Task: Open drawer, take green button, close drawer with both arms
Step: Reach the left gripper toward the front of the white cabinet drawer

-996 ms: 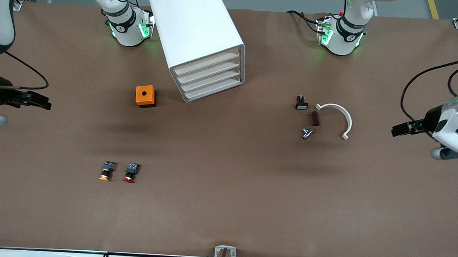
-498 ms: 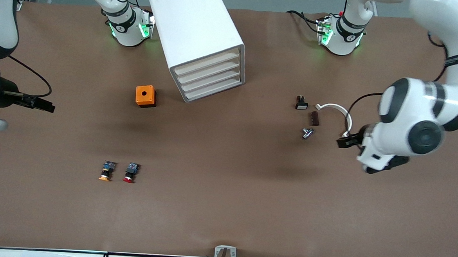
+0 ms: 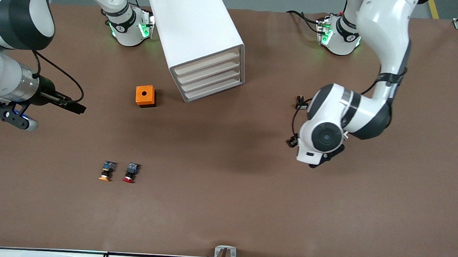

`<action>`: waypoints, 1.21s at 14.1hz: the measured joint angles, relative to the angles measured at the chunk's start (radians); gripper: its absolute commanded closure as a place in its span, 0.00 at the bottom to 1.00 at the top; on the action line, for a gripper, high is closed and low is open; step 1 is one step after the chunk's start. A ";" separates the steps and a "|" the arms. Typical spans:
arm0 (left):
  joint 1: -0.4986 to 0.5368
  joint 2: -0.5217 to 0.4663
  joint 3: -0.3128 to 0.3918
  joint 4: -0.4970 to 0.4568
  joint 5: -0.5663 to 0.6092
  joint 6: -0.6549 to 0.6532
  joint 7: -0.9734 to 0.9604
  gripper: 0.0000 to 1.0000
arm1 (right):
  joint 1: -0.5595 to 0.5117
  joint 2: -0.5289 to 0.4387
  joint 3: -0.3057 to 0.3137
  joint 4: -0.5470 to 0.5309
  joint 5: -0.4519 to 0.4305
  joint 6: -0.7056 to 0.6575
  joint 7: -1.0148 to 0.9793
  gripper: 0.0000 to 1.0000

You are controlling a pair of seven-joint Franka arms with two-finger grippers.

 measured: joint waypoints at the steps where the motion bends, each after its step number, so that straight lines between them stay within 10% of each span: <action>1: -0.018 0.021 0.000 0.021 -0.046 0.000 -0.049 0.00 | -0.002 0.000 -0.003 0.000 0.002 -0.003 0.000 0.00; 15: -0.053 0.234 -0.036 0.086 -0.643 -0.035 -0.847 0.01 | -0.001 0.000 -0.004 0.001 0.005 -0.024 0.000 0.00; 17: -0.058 0.274 -0.049 0.086 -0.697 -0.090 -0.926 0.15 | -0.001 0.000 -0.004 0.001 0.005 -0.025 0.000 0.00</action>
